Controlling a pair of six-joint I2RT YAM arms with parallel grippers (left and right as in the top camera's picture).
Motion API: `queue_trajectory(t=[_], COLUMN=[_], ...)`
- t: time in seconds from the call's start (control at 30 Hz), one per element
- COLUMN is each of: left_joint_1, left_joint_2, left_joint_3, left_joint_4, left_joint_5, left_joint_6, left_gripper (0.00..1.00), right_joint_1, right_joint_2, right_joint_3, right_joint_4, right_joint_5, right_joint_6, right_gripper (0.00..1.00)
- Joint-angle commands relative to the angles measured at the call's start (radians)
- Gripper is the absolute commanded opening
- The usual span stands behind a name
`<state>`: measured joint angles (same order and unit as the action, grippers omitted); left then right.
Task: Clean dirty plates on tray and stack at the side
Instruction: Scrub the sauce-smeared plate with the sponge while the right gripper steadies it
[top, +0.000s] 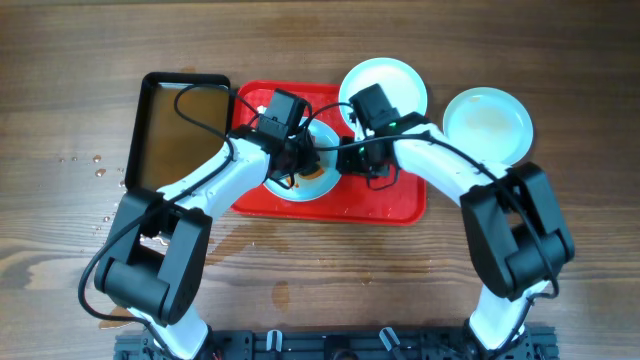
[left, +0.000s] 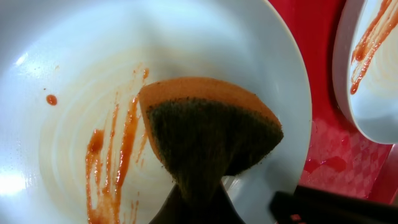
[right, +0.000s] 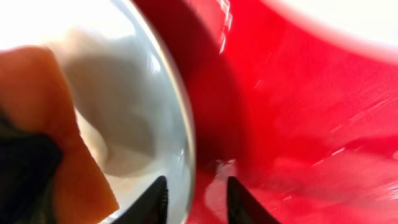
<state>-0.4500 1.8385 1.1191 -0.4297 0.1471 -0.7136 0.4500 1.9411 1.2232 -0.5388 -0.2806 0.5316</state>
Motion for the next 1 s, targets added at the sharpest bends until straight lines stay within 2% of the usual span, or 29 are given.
queue_trajectory(t=[0.0,0.17,0.37,0.8,0.97], left_joint_1=[-0.006,-0.006,-0.006,-0.006,-0.006], left_joint_2=[0.008,0.008,0.008,0.008,0.008], left_joint_3=[-0.001,-0.001,-0.001,-0.001,-0.001], left_joint_4=[-0.001,-0.001,-0.008,-0.011,-0.012], left_joint_5=[-0.014,-0.014,-0.014,-0.014,-0.014], left_joint_6=[-0.01,-0.009,-0.009,-0.01,-0.01], left_gripper=[0.04,0.04,0.04,0.04,0.04], right_joint_1=[-0.039,-0.05,-0.049,-0.049,-0.047], right_joint_2=[-0.055,-0.052,-0.038,0.058,0.098], right_joint_3=[0.028,0.028,0.028,0.027,0.027], right_joint_4=[0.042,0.117,0.171,0.169,0.161], right_joint_5=[-0.002,-0.01,-0.009,-0.058,-0.057], right_joint_6=[-0.171,-0.32,-0.319,-0.292,-0.267], right_gripper=[0.32,0.26,0.24,0.24,0.2])
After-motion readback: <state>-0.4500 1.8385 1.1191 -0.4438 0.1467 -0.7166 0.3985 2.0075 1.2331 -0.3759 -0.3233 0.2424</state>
